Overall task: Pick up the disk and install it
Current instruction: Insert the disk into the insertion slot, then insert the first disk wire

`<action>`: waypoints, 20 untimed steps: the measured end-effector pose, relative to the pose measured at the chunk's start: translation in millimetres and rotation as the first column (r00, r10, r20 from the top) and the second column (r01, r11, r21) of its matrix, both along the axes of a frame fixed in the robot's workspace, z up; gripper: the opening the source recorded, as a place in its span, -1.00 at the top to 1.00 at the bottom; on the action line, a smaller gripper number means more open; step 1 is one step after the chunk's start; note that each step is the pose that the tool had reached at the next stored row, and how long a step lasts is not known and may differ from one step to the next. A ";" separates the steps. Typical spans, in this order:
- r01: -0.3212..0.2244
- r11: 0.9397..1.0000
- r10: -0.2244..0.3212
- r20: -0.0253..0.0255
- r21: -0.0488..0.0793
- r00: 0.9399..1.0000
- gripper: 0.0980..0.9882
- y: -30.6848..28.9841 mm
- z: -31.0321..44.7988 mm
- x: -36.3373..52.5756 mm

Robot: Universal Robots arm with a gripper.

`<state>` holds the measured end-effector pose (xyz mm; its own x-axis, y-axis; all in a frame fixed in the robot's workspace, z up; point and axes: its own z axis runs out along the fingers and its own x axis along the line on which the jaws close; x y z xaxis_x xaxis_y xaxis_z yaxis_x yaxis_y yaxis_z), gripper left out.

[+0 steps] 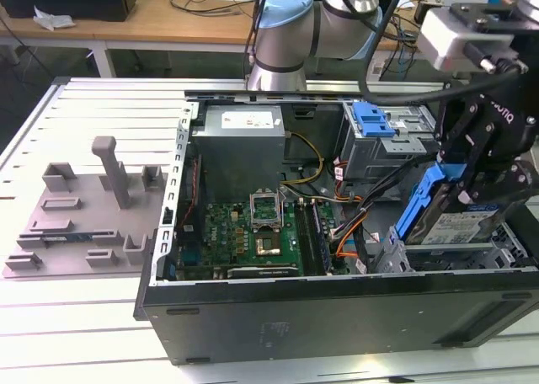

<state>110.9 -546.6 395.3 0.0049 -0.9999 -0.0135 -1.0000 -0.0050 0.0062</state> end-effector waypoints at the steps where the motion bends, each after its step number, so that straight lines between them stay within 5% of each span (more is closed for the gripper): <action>1: 0.000 1.000 0.000 0.000 0.000 1.000 0.40 0.0 -2.0 -0.3; 6: 0.000 1.000 0.000 0.002 0.000 1.000 0.37 0.0 -9.7 -1.5; 7: 0.000 1.000 0.000 0.002 0.000 1.000 0.11 0.0 -9.9 -1.5; 9: 0.000 1.000 0.000 0.002 0.000 1.000 -0.04 0.0 -10.0 -1.6; 20: 0.000 1.000 0.000 0.002 0.000 1.000 -0.04 0.0 -10.0 -1.6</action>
